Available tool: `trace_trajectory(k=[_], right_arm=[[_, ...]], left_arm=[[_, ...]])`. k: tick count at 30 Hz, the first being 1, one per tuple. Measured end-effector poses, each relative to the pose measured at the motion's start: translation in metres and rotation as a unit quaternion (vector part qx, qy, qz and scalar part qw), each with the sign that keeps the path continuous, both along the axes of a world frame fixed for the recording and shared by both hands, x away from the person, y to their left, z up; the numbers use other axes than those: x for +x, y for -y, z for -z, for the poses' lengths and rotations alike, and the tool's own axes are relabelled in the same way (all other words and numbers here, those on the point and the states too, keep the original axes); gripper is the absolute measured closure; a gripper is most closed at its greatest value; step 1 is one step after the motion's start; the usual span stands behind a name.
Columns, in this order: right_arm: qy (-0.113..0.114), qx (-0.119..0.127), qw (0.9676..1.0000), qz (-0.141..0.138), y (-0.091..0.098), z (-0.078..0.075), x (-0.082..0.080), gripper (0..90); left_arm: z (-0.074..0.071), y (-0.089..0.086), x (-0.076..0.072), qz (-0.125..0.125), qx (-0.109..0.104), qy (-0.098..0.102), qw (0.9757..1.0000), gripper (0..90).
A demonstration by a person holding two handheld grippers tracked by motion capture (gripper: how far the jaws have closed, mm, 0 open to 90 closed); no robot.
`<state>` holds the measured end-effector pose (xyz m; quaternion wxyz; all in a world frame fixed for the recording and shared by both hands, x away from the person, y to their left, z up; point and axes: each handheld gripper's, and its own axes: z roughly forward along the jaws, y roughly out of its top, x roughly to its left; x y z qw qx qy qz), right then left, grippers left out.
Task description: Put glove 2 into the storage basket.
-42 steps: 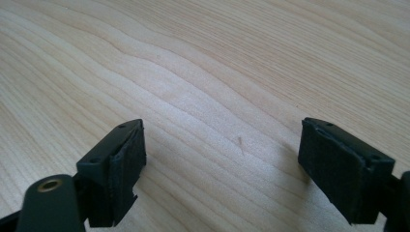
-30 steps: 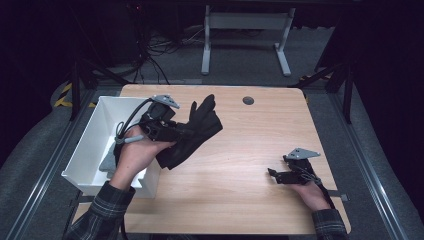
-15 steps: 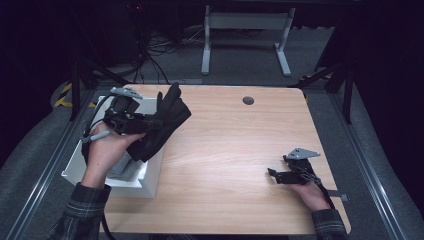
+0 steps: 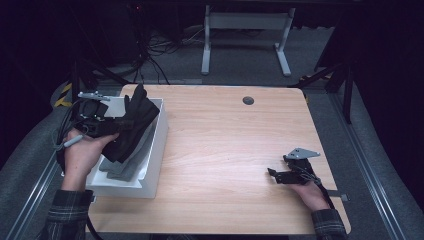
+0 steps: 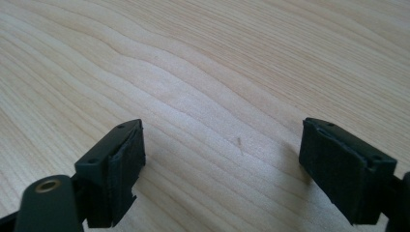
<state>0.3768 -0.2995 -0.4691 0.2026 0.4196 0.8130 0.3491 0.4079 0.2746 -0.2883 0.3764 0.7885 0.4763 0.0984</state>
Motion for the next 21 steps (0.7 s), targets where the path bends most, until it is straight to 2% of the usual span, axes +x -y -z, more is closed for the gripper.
trace_trajectory(k=[2, 7, 9, 17, 21], right_arm=[[-0.001, 0.000, 1.0000, -0.001, 0.000, 0.000, 0.000, 16.8], [0.000, 0.000, 1.0000, -0.001, 0.000, 0.000, 0.000, 16.8], [-0.001, 0.000, 1.0000, -0.001, 0.000, 0.000, 0.000, 16.8], [-0.001, 0.001, 1.0000, 0.000, 0.000, 0.000, 0.000, 16.8], [-0.001, 0.000, 1.0000, 0.000, 0.000, 0.000, 0.000, 16.7]], left_arm=[[0.008, -0.004, 0.002, -0.008, 0.005, -0.004, 0.9999, 69.2], [0.026, -0.013, 0.009, -0.029, 0.000, -0.021, 0.9994, 69.2], [0.033, -0.016, 0.012, -0.038, 0.005, -0.025, 0.9989, 69.2], [0.062, -0.024, 0.027, -0.057, 0.005, -0.048, 0.9972, 68.9], [0.071, -0.028, 0.030, -0.065, 0.002, -0.054, 0.9964, 68.5]])
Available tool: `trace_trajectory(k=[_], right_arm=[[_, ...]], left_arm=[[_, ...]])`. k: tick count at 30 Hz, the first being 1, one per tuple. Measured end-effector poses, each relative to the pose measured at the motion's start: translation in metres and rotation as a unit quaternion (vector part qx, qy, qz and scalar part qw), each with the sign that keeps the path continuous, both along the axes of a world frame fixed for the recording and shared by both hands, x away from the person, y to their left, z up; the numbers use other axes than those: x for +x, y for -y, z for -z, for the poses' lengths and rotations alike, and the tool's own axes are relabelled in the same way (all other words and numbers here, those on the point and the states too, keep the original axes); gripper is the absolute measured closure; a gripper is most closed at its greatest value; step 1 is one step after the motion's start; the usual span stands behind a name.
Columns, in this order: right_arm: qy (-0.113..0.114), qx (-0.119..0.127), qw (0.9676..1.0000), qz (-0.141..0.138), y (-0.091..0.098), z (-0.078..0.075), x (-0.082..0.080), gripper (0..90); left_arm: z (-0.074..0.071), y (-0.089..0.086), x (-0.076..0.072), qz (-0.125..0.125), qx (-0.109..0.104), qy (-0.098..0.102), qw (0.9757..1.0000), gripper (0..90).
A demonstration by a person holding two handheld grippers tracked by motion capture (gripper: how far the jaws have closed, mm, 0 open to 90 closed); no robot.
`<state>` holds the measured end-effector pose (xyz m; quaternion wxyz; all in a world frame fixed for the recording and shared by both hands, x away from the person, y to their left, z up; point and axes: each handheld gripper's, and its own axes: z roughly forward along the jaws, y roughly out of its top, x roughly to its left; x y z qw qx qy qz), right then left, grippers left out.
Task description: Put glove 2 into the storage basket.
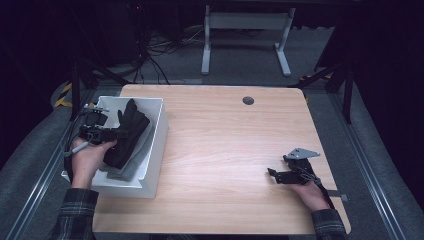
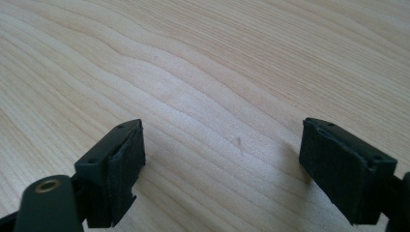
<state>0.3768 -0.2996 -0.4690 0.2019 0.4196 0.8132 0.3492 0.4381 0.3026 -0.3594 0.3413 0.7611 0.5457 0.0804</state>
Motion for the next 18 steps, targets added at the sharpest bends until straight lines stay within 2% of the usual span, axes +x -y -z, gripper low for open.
trace_trajectory(k=[3, 8, 10, 18], right_arm=[[0.000, 0.000, 1.0000, 0.000, 0.000, 0.000, 0.000, 16.8], [0.000, 0.000, 1.0000, 0.000, 0.000, 0.000, 0.000, 16.8], [0.000, 0.000, 1.0000, 0.000, 0.000, 0.000, 0.000, 16.8], [0.000, 0.000, 1.0000, 0.000, 0.000, 0.000, 0.000, 16.8]], left_arm=[[0.006, 0.000, 0.002, 0.006, 0.000, -0.010, 0.9999, 67.7], [0.016, 0.003, 0.006, 0.009, 0.021, -0.018, 0.9996, 62.8], [0.020, 0.004, 0.008, 0.012, 0.026, -0.024, 0.9993, 56.6], [0.021, 0.009, 0.009, 0.012, 0.049, -0.002, 0.9987, 26.8]])
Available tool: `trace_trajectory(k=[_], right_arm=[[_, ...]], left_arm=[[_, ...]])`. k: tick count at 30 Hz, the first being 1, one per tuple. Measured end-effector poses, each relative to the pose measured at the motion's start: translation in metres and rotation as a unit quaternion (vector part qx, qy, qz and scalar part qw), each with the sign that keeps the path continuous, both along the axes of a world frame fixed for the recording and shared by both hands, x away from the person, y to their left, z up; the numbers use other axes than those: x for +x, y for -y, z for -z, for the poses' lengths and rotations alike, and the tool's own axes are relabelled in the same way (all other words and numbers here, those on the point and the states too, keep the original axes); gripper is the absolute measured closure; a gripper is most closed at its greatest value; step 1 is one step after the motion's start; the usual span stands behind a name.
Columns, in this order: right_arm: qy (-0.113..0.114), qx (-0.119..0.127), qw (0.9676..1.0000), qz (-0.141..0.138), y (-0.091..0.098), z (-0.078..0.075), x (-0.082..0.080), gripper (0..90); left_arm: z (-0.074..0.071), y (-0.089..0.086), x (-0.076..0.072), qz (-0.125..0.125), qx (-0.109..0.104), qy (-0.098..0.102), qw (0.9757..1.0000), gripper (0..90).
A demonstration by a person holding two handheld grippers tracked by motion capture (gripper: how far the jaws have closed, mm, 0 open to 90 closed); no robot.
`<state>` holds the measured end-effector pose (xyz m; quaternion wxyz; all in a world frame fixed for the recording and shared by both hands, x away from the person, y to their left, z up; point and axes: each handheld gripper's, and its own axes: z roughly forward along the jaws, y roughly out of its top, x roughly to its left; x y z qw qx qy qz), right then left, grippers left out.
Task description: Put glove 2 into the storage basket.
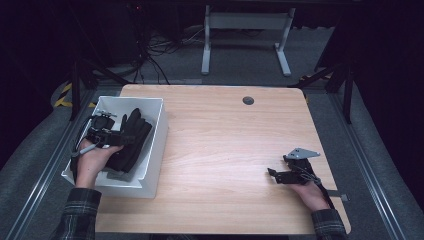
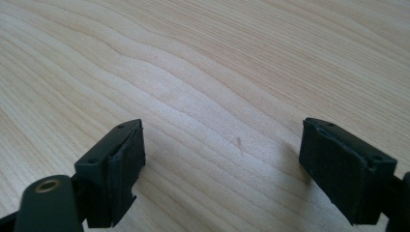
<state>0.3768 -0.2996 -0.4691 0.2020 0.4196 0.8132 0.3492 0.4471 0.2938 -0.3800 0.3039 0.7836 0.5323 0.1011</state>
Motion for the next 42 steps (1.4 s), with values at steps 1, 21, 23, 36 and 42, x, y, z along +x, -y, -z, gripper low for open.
trace_trajectory(k=[1, 21, 23, 36, 42], right_arm=[[0.000, 0.000, 1.0000, 0.000, 0.000, 0.000, 0.000, 16.8], [0.001, 0.000, 1.0000, 0.001, 0.000, 0.000, 0.000, 16.6], [0.001, 0.000, 1.0000, 0.001, 0.000, 0.000, 0.000, 16.5], [0.001, 0.000, 1.0000, 0.002, 0.000, 0.000, -0.001, 16.5], [0.001, 0.000, 1.0000, 0.002, 0.000, 0.000, -0.001, 16.6]], left_arm=[[-0.001, 0.000, 0.000, -0.001, 0.001, 0.003, 1.0000, 24.2], [-0.056, 0.019, -0.018, 0.048, -0.053, 0.064, 0.9954, 17.3], [-0.061, 0.024, -0.019, 0.054, -0.056, 0.069, 0.9945, 17.3], [-0.081, 0.063, -0.029, 0.096, -0.072, 0.085, 0.9891, 17.8], [-0.088, 0.084, -0.035, 0.114, -0.078, 0.089, 0.9865, 17.8]])
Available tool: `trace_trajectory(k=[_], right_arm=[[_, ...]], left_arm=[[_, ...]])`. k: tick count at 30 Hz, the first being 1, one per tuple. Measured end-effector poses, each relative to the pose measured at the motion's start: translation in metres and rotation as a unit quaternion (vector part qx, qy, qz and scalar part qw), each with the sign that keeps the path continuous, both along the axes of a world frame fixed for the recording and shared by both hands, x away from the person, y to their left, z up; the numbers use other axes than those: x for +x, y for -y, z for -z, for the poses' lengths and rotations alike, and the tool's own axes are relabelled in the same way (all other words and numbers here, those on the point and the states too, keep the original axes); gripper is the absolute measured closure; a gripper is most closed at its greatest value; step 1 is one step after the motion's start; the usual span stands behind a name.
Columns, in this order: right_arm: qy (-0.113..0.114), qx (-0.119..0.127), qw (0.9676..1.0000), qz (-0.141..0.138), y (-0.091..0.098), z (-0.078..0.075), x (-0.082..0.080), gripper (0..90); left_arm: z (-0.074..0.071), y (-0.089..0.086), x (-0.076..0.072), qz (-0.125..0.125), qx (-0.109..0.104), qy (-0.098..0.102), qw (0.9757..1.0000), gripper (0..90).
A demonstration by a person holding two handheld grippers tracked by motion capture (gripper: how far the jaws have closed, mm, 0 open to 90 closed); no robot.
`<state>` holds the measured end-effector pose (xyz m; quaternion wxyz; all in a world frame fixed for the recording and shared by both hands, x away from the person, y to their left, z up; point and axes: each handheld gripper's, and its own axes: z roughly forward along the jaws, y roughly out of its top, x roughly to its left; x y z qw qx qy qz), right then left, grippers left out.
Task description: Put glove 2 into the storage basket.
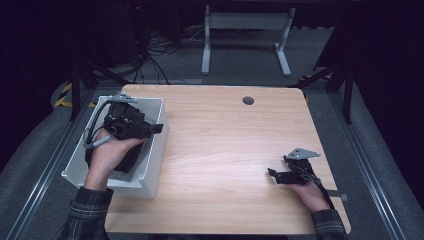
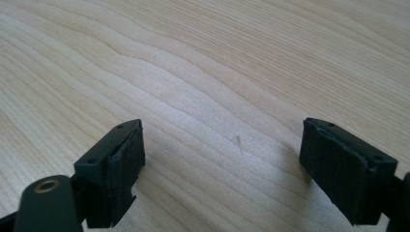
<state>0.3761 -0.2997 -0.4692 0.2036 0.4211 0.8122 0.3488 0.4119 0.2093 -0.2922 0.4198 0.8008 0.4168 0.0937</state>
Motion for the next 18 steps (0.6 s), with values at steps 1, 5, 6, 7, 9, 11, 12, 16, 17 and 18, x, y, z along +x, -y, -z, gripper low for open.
trace_trajectory(k=[1, 5, 6, 7, 9, 11, 12, 16, 17, 18], right_arm=[[0.000, 0.000, 1.0000, 0.000, 0.000, 0.000, 0.000, 16.5], [0.000, 0.000, 1.0000, 0.000, 0.000, 0.000, 0.000, 16.5], [0.000, 0.000, 1.0000, 0.000, 0.000, 0.000, 0.000, 16.5], [0.000, 0.000, 1.0000, 0.000, 0.000, 0.000, 0.000, 16.5], [0.000, 0.000, 1.0000, 0.000, 0.000, 0.000, 0.000, 16.5], [0.000, 0.000, 1.0000, 0.000, 0.000, 0.000, 0.000, 16.5], [0.000, 0.000, 1.0000, 0.000, 0.000, 0.000, 0.000, 16.5], [0.000, 0.000, 1.0000, 0.000, 0.000, 0.000, 0.000, 16.6], [0.000, 0.000, 1.0000, 0.000, 0.000, 0.000, 0.000, 16.5], [0.000, 0.000, 1.0000, 0.000, 0.000, 0.000, 0.000, 16.5]], left_arm=[[-0.001, 0.003, -0.001, 0.002, 0.000, 0.001, 1.0000, 17.8], [-0.003, 0.022, -0.005, 0.021, -0.009, 0.005, 0.9997, 17.8], [-0.003, 0.026, -0.007, 0.024, -0.010, 0.005, 0.9997, 17.8], [-0.003, 0.030, -0.007, 0.029, -0.010, 0.007, 0.9995, 17.8], [-0.003, 0.039, -0.010, 0.032, -0.008, 0.008, 0.9994, 18.1], [-0.003, 0.047, -0.013, 0.036, -0.013, 0.007, 0.9992, 18.2], [-0.002, 0.052, -0.014, 0.038, -0.016, 0.007, 0.9991, 18.3], [0.001, 0.065, -0.017, 0.048, -0.017, 0.005, 0.9987, 18.7], [0.003, 0.073, -0.018, 0.054, -0.020, 0.006, 0.9983, 18.8], [0.005, 0.077, -0.018, 0.057, -0.021, 0.005, 0.9981, 18.8]])
